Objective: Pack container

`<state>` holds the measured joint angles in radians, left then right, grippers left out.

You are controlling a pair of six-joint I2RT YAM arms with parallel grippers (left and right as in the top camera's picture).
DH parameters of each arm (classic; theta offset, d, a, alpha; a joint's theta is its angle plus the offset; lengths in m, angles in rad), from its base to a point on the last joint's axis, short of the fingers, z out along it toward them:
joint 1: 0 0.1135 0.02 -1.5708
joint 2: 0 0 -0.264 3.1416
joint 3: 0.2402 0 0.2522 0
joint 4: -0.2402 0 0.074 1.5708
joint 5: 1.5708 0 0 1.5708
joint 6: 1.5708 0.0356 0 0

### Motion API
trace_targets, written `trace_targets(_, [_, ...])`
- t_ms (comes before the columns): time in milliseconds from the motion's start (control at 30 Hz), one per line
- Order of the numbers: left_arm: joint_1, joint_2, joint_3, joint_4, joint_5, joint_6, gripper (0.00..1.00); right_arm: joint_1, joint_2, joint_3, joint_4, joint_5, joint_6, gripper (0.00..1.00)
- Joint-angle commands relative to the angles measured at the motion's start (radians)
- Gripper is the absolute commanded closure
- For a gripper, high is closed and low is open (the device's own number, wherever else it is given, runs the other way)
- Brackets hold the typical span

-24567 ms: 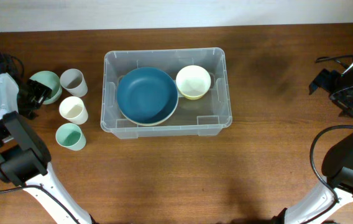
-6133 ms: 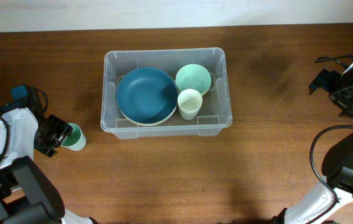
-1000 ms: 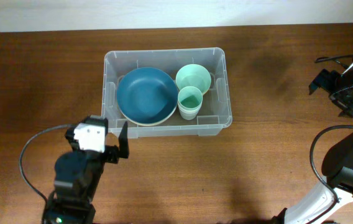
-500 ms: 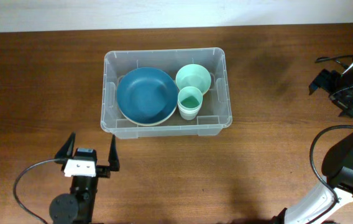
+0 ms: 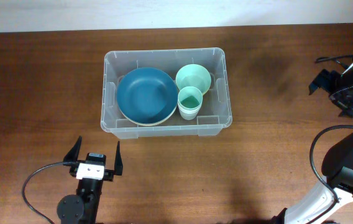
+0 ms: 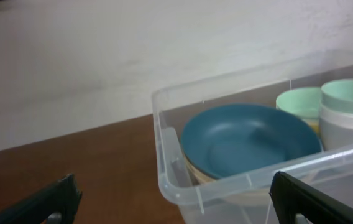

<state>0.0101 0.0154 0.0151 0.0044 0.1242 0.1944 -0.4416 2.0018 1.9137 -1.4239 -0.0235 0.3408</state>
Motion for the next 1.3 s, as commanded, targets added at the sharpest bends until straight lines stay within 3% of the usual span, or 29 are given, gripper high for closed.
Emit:
trace_targets(0, [0.006,-0.011,-0.007,-0.007,0.005,0.023,0.00,0.003,0.000,0.001,0.000,0.009,0.008,0.01])
trace_targets(100, [0.006,-0.010,-0.007,-0.077,-0.012,0.016,0.00,0.003,0.000,0.001,0.000,0.009,0.008,0.01])
trace_targets(1267, [0.006,-0.009,-0.006,-0.073,-0.005,0.013,0.00,0.005,0.003,0.001,0.001,0.008,0.008,0.01])
